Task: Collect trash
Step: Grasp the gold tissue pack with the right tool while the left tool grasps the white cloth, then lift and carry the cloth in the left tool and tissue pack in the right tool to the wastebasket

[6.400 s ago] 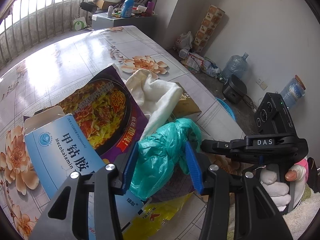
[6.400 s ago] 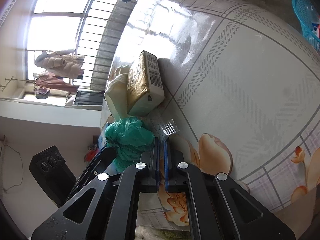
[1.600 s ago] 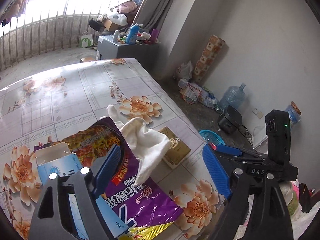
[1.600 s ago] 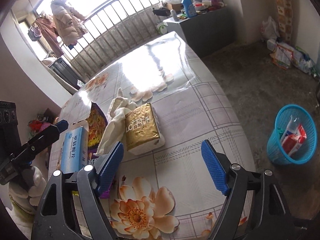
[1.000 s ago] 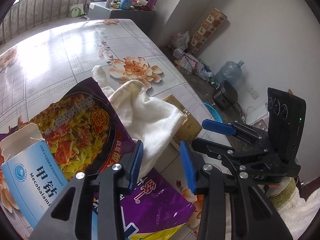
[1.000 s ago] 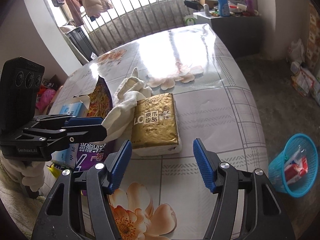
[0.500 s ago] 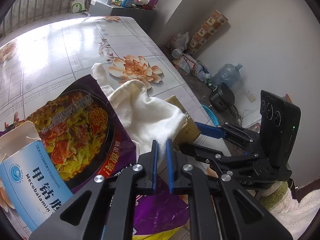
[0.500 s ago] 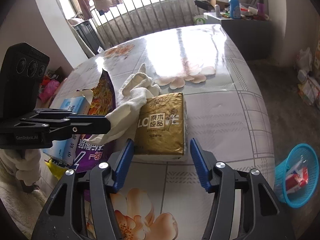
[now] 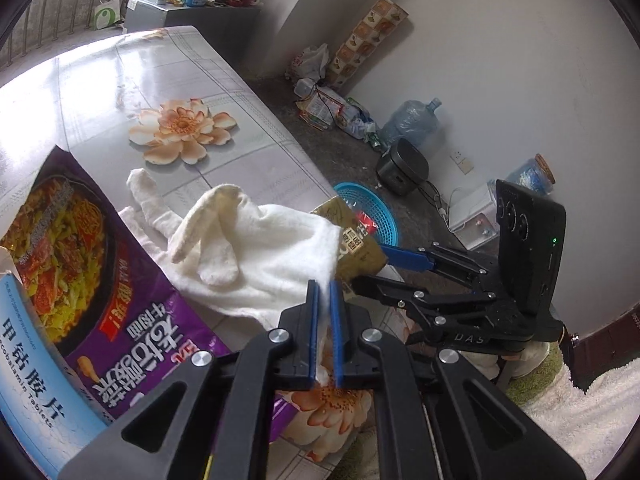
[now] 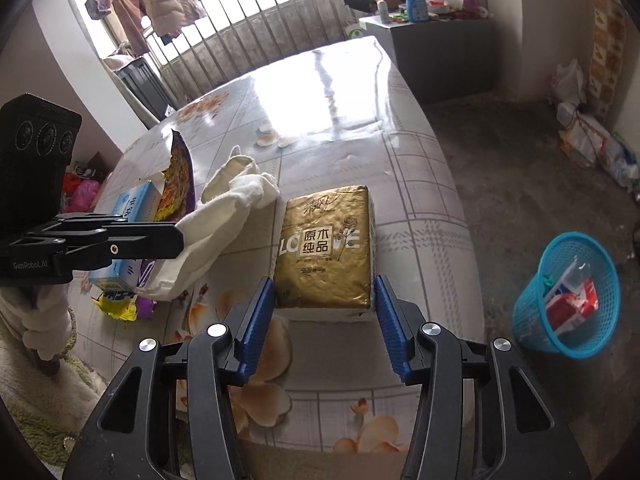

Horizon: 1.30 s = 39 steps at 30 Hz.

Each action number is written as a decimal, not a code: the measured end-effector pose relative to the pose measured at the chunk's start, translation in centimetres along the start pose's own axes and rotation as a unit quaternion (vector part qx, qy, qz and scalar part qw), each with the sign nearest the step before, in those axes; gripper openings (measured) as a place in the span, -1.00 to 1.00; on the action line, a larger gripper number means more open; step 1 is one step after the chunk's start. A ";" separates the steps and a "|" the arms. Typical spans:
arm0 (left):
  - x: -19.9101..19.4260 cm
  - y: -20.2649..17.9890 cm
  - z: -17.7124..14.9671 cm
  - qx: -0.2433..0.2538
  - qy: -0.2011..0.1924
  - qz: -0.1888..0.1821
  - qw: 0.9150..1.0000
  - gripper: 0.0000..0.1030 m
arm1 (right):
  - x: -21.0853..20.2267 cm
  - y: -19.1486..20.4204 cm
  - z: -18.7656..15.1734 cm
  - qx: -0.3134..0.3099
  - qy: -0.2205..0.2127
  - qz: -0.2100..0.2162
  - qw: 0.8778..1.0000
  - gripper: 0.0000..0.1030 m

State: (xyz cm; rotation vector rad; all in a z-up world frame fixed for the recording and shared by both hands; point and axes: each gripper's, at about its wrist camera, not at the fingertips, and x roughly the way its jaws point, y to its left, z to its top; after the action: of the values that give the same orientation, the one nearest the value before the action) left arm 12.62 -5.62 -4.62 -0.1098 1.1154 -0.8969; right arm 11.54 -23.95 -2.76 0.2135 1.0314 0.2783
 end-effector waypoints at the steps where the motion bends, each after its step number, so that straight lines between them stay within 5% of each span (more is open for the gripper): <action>1: 0.3 -0.2 -0.3 0.003 0.006 0.000 1.000 -0.89 | -0.4 -0.3 -0.4 0.003 0.001 -0.005 1.000 -0.08; 5: 1.4 -0.8 -1.0 0.017 0.019 0.028 0.999 -0.79 | -1.5 -1.1 -1.4 0.017 0.006 -0.019 1.000 -0.07; 7: 1.9 -0.9 -1.1 0.020 0.021 0.044 0.999 -0.43 | -1.8 -1.4 -1.7 0.025 0.005 -0.021 0.999 -0.06; 13: 2.9 -1.8 -1.0 0.055 0.016 0.079 0.995 -0.20 | -1.7 -1.5 -1.5 0.041 0.005 -0.015 0.999 -0.01; 15: 3.4 -2.4 -1.0 0.073 0.018 0.092 0.993 -0.14 | -2.0 -1.6 -1.4 0.040 0.001 -0.021 0.999 0.15; 23: 5.7 -3.2 -1.3 0.115 0.039 0.148 0.981 -0.14 | -1.9 -1.7 -1.0 0.044 -0.011 -0.025 0.999 0.24; 39: 7.1 -4.2 -1.5 0.124 0.034 0.178 0.976 -0.16 | 0.2 -1.4 -1.4 0.039 0.017 -0.033 0.999 0.21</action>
State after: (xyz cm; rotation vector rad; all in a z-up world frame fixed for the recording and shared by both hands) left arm 10.02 -12.61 -8.38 0.3199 1.0351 -0.7137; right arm 10.62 -25.14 -4.02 0.2454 1.0818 0.1826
